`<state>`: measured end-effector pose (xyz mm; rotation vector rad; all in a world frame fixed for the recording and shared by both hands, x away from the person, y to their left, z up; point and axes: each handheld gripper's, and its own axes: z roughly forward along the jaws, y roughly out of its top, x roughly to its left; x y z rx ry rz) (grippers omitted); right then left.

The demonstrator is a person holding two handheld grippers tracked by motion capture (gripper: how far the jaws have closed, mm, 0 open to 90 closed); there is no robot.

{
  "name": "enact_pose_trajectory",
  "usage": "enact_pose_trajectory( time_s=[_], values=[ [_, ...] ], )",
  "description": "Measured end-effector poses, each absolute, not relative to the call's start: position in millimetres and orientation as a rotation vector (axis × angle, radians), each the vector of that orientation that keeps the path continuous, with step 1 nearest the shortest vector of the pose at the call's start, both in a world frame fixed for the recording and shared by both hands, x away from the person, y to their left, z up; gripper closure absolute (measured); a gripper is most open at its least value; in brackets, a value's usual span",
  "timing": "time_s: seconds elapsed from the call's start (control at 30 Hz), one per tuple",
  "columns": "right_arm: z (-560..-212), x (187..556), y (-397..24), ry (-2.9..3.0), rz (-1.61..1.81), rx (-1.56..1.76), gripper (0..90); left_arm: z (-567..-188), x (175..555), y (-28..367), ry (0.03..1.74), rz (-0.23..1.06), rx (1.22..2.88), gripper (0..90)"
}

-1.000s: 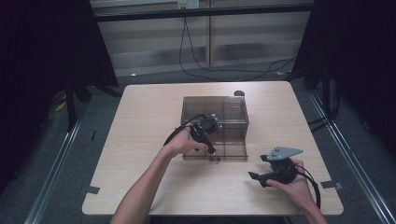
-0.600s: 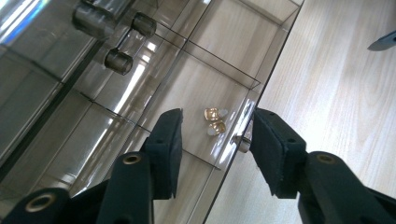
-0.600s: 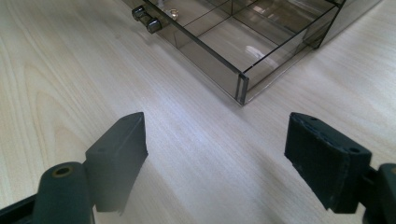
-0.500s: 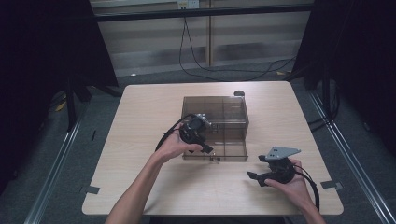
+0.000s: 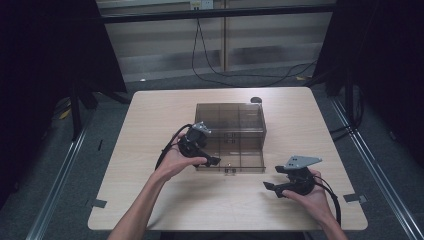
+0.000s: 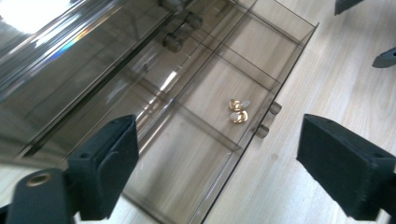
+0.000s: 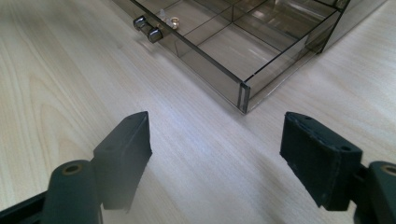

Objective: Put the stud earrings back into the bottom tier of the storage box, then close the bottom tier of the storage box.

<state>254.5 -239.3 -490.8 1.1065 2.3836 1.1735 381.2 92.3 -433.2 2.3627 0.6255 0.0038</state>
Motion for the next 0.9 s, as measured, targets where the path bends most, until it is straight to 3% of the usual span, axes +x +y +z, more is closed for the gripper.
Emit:
enact_pose_trajectory(
  time_s=[0.07,0.4,0.9],
  values=[
    [-491,255,-240,2.379,1.186,1.112,26.0,-434,380,98,0.644,0.002,2.340,6.7],
    [-490,252,-238,2.382,1.192,1.107,33.3,-440,366,124,0.716,0.050,2.257,5.3],
    [-491,252,-234,2.360,1.203,1.138,34.6,-444,341,154,0.783,0.110,2.202,6.1]
  ],
)
